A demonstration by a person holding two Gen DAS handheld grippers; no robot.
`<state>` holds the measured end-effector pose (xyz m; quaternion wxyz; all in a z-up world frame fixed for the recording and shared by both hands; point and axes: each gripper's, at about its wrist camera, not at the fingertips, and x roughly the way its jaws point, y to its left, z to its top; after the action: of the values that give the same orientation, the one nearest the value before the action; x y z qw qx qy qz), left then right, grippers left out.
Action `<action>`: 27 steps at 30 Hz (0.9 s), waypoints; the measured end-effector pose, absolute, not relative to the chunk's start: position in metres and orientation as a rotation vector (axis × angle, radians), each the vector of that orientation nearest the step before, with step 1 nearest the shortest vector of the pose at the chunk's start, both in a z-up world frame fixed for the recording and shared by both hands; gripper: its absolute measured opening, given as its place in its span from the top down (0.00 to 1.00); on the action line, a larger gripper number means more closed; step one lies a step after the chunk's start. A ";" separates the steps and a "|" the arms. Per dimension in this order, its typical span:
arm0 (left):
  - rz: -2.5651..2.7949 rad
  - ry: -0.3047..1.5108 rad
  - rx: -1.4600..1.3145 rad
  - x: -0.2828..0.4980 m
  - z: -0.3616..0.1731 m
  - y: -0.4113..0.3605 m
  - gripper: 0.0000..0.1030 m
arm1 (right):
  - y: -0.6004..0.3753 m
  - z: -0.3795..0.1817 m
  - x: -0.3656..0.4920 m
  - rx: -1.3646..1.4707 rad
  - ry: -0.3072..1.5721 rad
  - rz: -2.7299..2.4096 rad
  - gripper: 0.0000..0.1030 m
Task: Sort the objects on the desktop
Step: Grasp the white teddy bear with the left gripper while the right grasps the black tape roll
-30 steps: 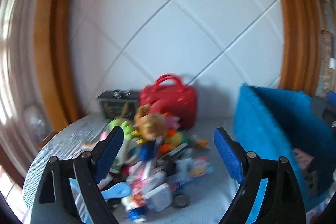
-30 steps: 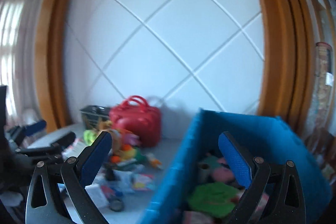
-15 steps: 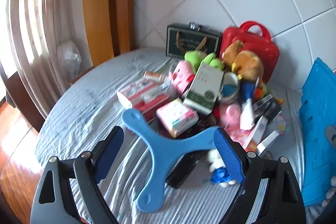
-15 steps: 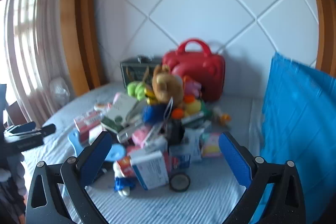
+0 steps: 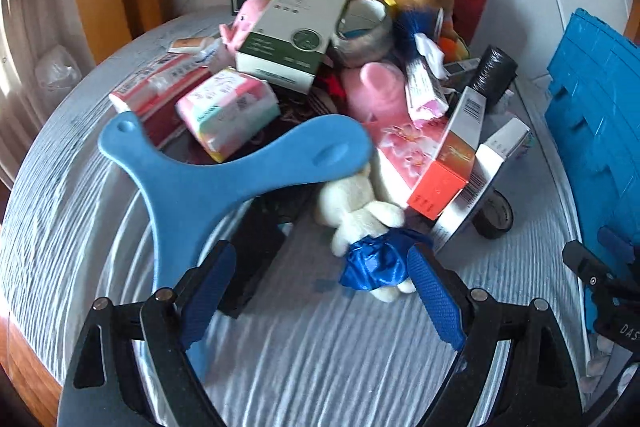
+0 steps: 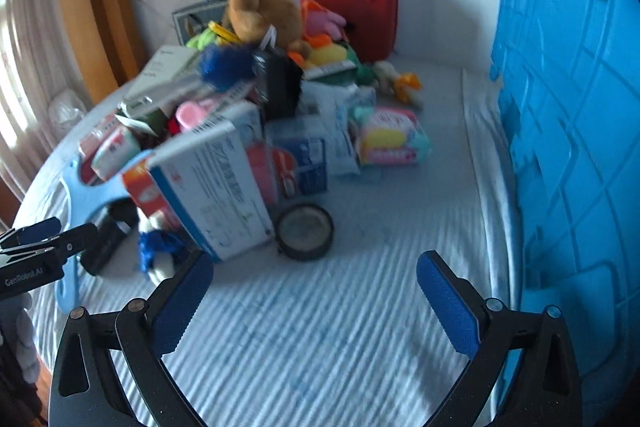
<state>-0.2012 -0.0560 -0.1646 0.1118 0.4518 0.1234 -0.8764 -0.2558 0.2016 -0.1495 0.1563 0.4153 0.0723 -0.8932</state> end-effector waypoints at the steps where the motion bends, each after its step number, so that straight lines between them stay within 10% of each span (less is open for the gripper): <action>1: -2.578 0.356 1.338 -0.208 -0.168 -0.052 0.14 | 0.205 -0.153 -0.258 1.204 0.219 -2.561 0.00; 7: -2.493 0.389 1.435 -0.247 -0.200 -0.049 0.15 | 0.208 -0.177 -0.274 1.285 0.241 -2.534 0.00; 13: -2.481 0.403 1.508 -0.261 -0.226 -0.037 0.51 | 0.202 -0.204 -0.299 1.346 0.238 -2.487 0.00; 18: -2.486 0.367 1.494 -0.263 -0.228 -0.038 0.53 | 0.188 -0.216 -0.318 1.364 0.263 -2.453 0.01; 27: -2.469 0.302 1.506 -0.266 -0.229 -0.040 0.60 | 0.161 -0.221 -0.330 1.299 0.297 -2.397 0.36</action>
<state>-0.2656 -0.0401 -0.2288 0.1165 0.5145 0.1031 -0.8433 -0.3302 0.1606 -0.2212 0.1982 0.4641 0.1062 -0.8568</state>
